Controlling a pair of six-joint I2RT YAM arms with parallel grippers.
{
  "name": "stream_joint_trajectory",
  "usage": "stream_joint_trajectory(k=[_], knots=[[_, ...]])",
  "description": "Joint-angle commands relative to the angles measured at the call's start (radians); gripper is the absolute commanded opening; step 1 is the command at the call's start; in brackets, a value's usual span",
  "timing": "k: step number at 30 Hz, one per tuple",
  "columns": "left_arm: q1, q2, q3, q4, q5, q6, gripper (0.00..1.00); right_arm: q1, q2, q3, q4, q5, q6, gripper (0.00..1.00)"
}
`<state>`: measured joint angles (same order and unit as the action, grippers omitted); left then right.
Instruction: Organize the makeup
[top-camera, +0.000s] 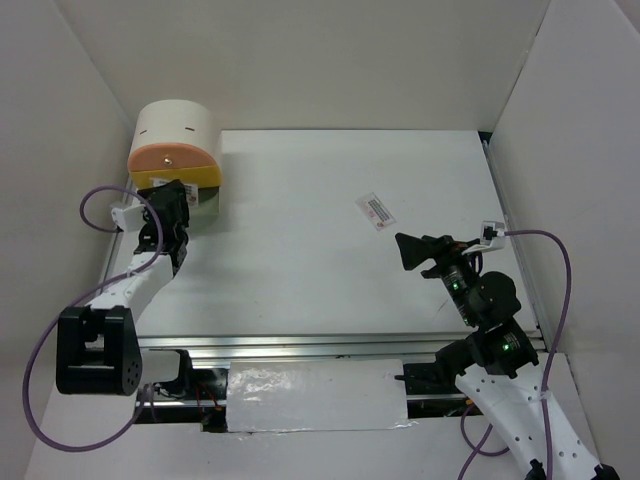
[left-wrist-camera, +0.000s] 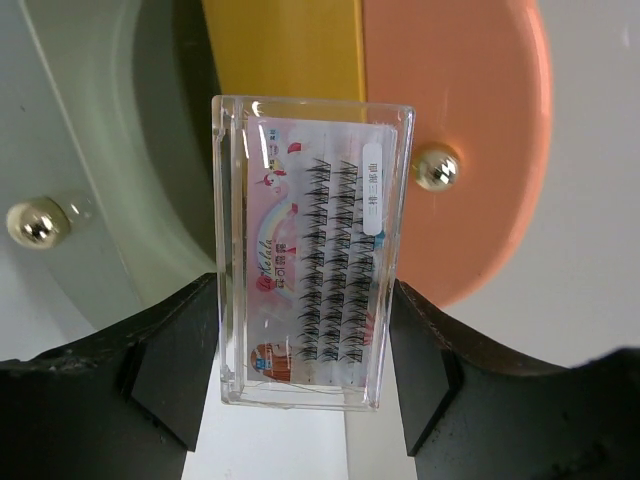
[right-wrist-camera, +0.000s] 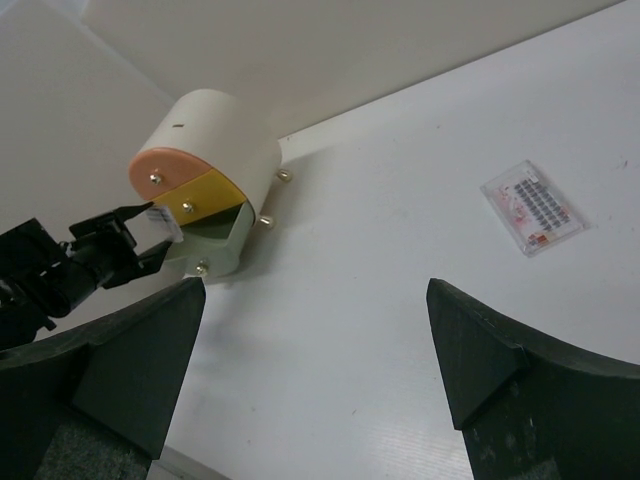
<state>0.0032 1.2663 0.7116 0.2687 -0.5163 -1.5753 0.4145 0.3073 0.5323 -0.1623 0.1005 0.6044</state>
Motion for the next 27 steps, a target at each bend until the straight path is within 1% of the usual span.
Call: stream_joint_trajectory(k=[1, 4, 5, 6, 7, 8, 9, 13, 16, 19, 20, 21, 22, 23, 24, 25, 26, 27], knots=[[0.038, 0.045, -0.012, 0.156, 0.039, 0.008, 0.73, -0.003, 0.006, -0.005, 0.052, -0.016, -0.011, 1.0], [0.046, 0.073, -0.021, 0.194, 0.055, 0.009, 0.79, -0.003, 0.012, -0.002, 0.049, -0.016, -0.011, 1.0], [0.047, 0.074, -0.026, 0.201, 0.053, 0.011, 0.82, -0.002, 0.012, -0.002, 0.049, -0.018, -0.011, 1.0], [0.047, 0.077, -0.026, 0.204, 0.05, 0.012, 0.88, -0.003, 0.01, -0.002, 0.049, -0.016, -0.011, 1.0], [0.052, 0.082, -0.024, 0.201, 0.047, 0.012, 0.91, -0.003, 0.009, -0.003, 0.052, -0.016, -0.009, 1.0], [0.057, 0.085, -0.021, 0.208, 0.051, 0.017, 0.96, -0.005, 0.01, -0.003, 0.052, -0.018, -0.011, 1.0], [0.063, 0.096, -0.014, 0.211, 0.07, 0.026, 0.98, -0.003, 0.012, -0.003, 0.052, -0.018, -0.011, 1.0], [0.089, 0.116, -0.011, 0.22, 0.108, 0.02, 0.99, -0.005, 0.009, -0.002, 0.049, -0.015, -0.012, 1.0], [0.093, 0.085, -0.027, 0.233, 0.122, 0.023, 0.98, -0.005, 0.01, -0.003, 0.05, -0.01, -0.012, 1.0], [0.09, 0.016, -0.017, 0.181, 0.159, 0.05, 0.99, -0.003, 0.015, -0.003, 0.05, -0.013, -0.012, 1.0], [0.084, -0.011, -0.002, 0.132, 0.173, 0.07, 0.99, -0.003, 0.016, -0.003, 0.052, -0.013, -0.011, 1.0], [0.071, -0.021, 0.053, 0.091, 0.179, 0.13, 0.99, -0.003, 0.016, -0.003, 0.052, -0.013, -0.011, 1.0], [0.016, -0.027, 0.087, 0.048, 0.176, 0.167, 0.99, -0.005, 0.016, -0.003, 0.052, -0.01, -0.011, 1.0], [-0.074, -0.025, 0.151, -0.007, 0.15, 0.254, 0.99, -0.003, 0.013, -0.002, 0.049, -0.002, -0.009, 1.0], [-0.119, -0.018, 0.184, -0.037, 0.136, 0.291, 0.99, -0.003, 0.012, -0.003, 0.05, 0.002, -0.008, 1.0], [-0.174, 0.01, 0.253, -0.06, 0.106, 0.334, 0.99, -0.005, 0.01, -0.005, 0.05, 0.007, -0.008, 1.0], [-0.225, 0.034, 0.293, -0.109, 0.096, 0.424, 0.99, -0.005, 0.007, -0.006, 0.052, 0.013, -0.008, 1.0], [-0.311, 0.057, 0.334, -0.164, 0.084, 0.448, 0.99, -0.006, 0.009, -0.006, 0.052, 0.043, -0.009, 1.0]])
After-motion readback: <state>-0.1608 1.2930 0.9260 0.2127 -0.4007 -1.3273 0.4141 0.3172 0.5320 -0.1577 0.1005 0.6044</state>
